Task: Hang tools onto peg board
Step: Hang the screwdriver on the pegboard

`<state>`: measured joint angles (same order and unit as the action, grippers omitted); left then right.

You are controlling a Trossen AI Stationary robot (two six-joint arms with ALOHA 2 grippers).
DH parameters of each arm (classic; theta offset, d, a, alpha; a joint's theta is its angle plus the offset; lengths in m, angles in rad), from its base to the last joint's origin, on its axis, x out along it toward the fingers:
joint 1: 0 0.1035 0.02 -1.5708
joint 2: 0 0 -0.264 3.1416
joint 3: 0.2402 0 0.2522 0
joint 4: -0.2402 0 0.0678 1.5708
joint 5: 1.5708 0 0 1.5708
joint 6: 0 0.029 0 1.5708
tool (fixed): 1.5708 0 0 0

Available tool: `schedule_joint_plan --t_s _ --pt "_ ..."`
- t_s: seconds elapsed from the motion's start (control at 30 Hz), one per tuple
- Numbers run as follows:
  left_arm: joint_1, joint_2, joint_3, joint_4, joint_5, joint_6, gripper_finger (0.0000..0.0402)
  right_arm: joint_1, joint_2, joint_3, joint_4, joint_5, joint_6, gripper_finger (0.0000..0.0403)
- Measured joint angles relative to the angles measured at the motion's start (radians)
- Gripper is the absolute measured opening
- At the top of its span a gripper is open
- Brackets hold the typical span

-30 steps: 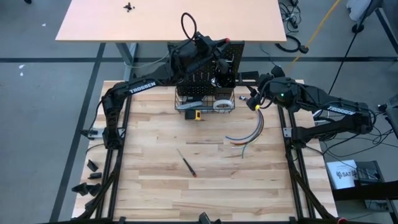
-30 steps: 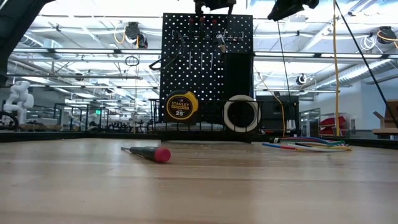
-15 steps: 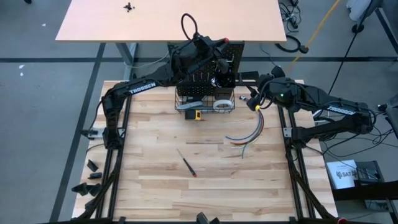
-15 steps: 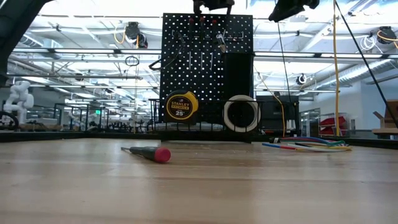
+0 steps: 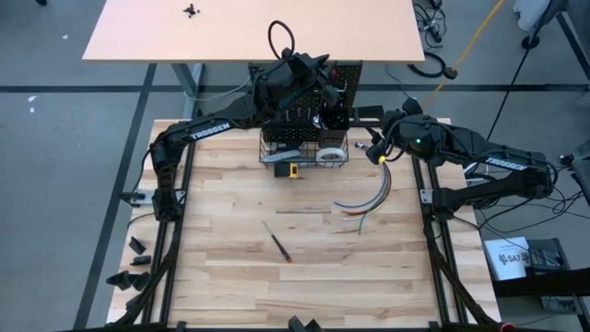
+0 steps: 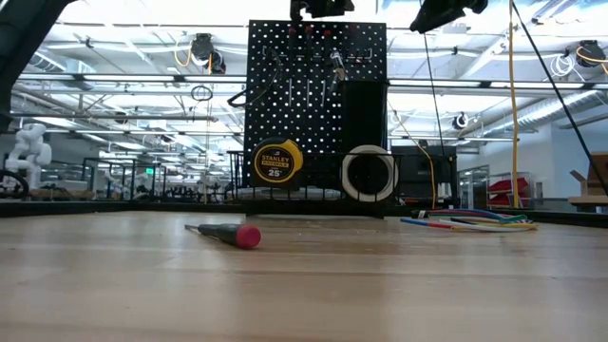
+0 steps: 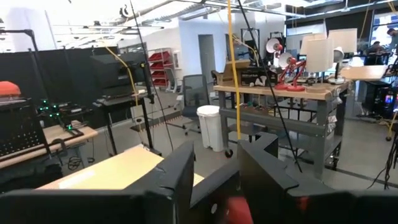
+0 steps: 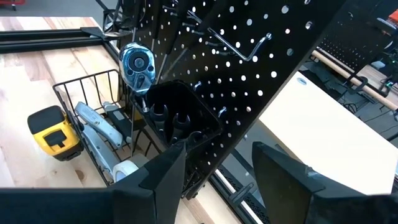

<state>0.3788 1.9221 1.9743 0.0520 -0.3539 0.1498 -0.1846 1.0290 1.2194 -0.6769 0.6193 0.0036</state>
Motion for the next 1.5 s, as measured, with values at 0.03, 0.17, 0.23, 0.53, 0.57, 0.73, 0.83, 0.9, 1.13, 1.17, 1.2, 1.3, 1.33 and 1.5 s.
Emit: schedule_joint_plan --t_s 0.03,0.17,0.23,0.53,0.57,0.73,0.83,0.9,1.13,1.17,1.2,1.3,1.33,1.5 --pt "-0.002 0.0 0.0 -0.001 -0.001 0.001 0.0127 0.0 0.0 0.0 0.0 0.0 0.0 0.018" --pt "-0.003 -0.008 -0.001 -0.017 -0.001 0.009 0.0138 0.0 0.0 0.0 0.0 0.0 0.001 0.018" --pt "-0.006 -0.015 -0.002 -0.023 -0.004 0.027 0.0139 0.0 0.0 0.0 0.0 0.0 0.003 0.018" --pt "-0.008 -0.085 -0.005 -0.03 0.058 0.043 0.014 0.0 0.0 0.0 0.0 0.0 0.011 0.018" --pt "-0.01 -0.098 -0.004 -0.037 0.083 0.043 0.014 0.0 0.0 0.0 0.0 -0.001 0.011 0.018" --pt "-0.024 -0.165 -0.003 -0.117 0.117 0.047 0.014 0.0 0.0 0.0 0.03 -0.088 0.016 0.018" --pt "-0.031 -0.209 -0.003 -0.184 0.116 0.047 0.014 0.0 0.008 0.0 0.056 -0.133 0.0 0.018" --pt "-0.039 -0.239 -0.003 -0.232 0.114 0.047 0.014 0.0 0.018 0.0 0.082 -0.158 -0.024 0.018" --pt "-0.07 -0.33 -0.003 -0.474 0.098 0.039 0.014 0.0 0.084 0.0 0.174 -0.338 -0.083 0.018" --pt "-0.076 -0.344 -0.003 -0.531 0.087 0.033 0.014 0.0 0.094 0.0 0.189 -0.375 -0.088 0.018" --pt "-0.081 -0.356 -0.001 -0.593 0.083 0.026 0.014 0.0 0.106 0.0 0.193 -0.406 -0.095 0.018" --pt "-0.092 -0.382 0.0 -0.818 0.082 -0.032 0.014 0.0 0.144 0.0 0.198 -0.483 -0.106 0.018" --pt "-0.098 -0.384 0.0 -0.897 0.088 -0.056 0.014 0.0 0.158 0.0 0.198 -0.499 -0.107 0.018" --pt "-0.152 -0.382 -0.003 -1.167 0.114 -0.162 0.014 0.0 0.224 0.0 0.221 -0.55 -0.11 0.018"
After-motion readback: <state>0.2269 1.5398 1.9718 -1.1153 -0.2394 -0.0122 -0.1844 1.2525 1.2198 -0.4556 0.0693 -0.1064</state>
